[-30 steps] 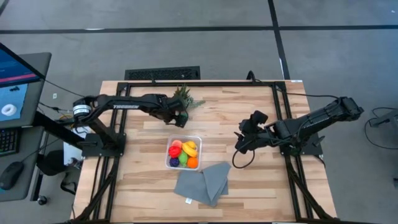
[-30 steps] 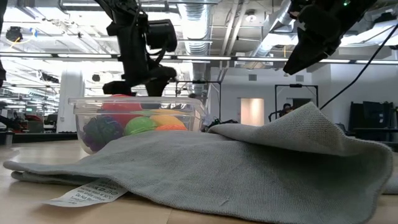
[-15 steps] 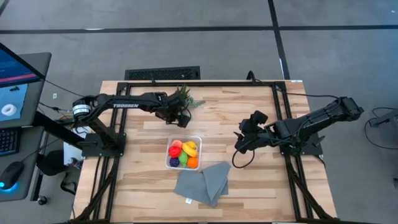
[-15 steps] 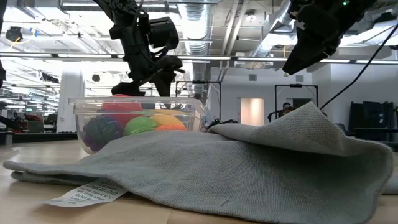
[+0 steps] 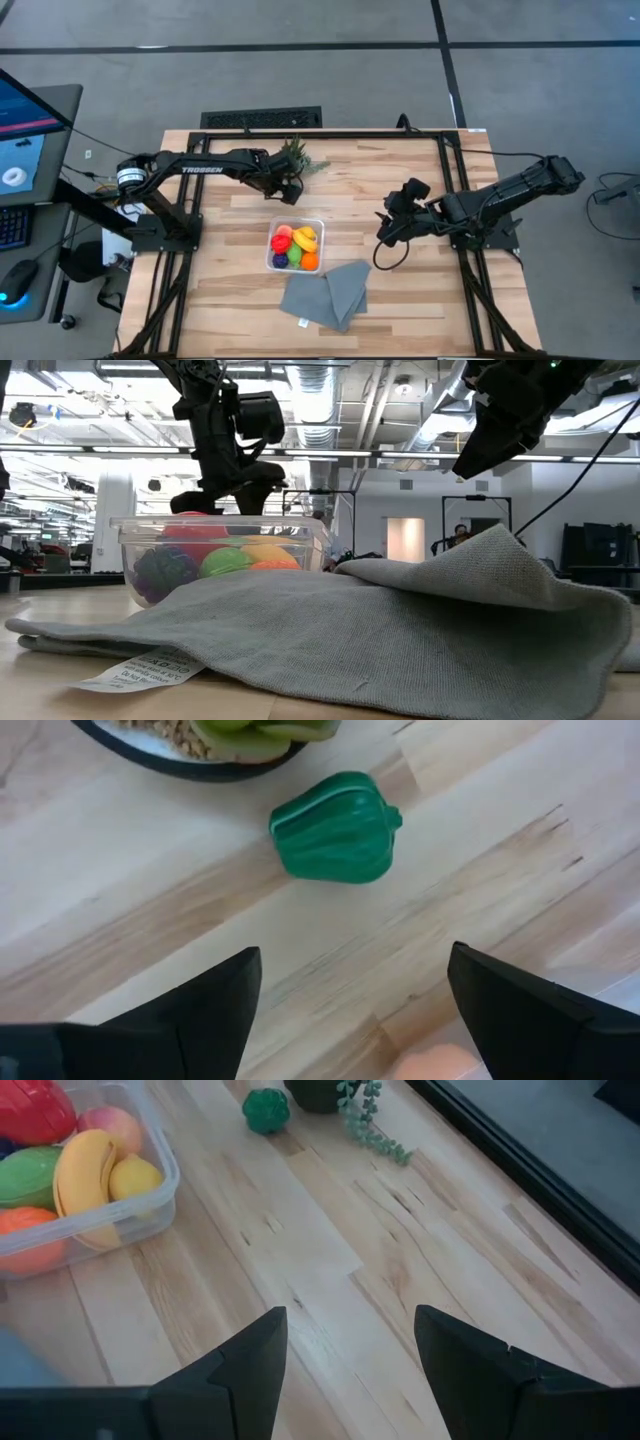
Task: Pick and placing Produce into tupperware
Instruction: Put the green bell pepper into the transparent container
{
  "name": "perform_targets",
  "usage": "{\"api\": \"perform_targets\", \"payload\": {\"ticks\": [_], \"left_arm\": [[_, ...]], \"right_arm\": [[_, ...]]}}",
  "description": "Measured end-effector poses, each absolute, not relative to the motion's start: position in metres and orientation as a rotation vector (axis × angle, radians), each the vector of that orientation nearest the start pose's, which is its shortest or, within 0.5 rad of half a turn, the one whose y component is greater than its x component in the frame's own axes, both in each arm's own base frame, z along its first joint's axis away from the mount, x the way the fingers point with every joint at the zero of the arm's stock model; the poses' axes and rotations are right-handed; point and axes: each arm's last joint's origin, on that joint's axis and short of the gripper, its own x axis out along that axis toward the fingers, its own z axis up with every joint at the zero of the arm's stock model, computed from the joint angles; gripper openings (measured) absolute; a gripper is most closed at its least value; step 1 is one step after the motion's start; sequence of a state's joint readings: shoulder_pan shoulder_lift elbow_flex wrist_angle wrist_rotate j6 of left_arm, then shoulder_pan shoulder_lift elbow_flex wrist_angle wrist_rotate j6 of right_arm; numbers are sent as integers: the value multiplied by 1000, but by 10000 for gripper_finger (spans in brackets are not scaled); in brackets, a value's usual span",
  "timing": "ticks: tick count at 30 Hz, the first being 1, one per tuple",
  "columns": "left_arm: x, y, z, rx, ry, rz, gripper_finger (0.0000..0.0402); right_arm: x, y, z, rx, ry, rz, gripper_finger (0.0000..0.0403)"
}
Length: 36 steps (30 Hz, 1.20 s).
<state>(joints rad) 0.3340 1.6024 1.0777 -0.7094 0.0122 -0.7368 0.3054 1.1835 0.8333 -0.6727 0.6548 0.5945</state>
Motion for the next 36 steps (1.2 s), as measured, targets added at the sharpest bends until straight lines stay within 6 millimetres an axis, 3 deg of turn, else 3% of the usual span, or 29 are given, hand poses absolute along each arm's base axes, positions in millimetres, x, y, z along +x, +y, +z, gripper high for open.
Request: {"api": "perform_targets", "payload": {"ticks": [12, 24, 36], "left_arm": [[286, 102, 206, -837, 1062, 726, 396], [289, 119, 208, -849, 938, 786, 399], [289, 121, 209, -839, 915, 810, 400]], "right_arm": [[213, 49, 243, 74, 771, -566, 245], [214, 49, 243, 74, 770, -566, 245], [213, 49, 243, 72, 771, -565, 245]]}}
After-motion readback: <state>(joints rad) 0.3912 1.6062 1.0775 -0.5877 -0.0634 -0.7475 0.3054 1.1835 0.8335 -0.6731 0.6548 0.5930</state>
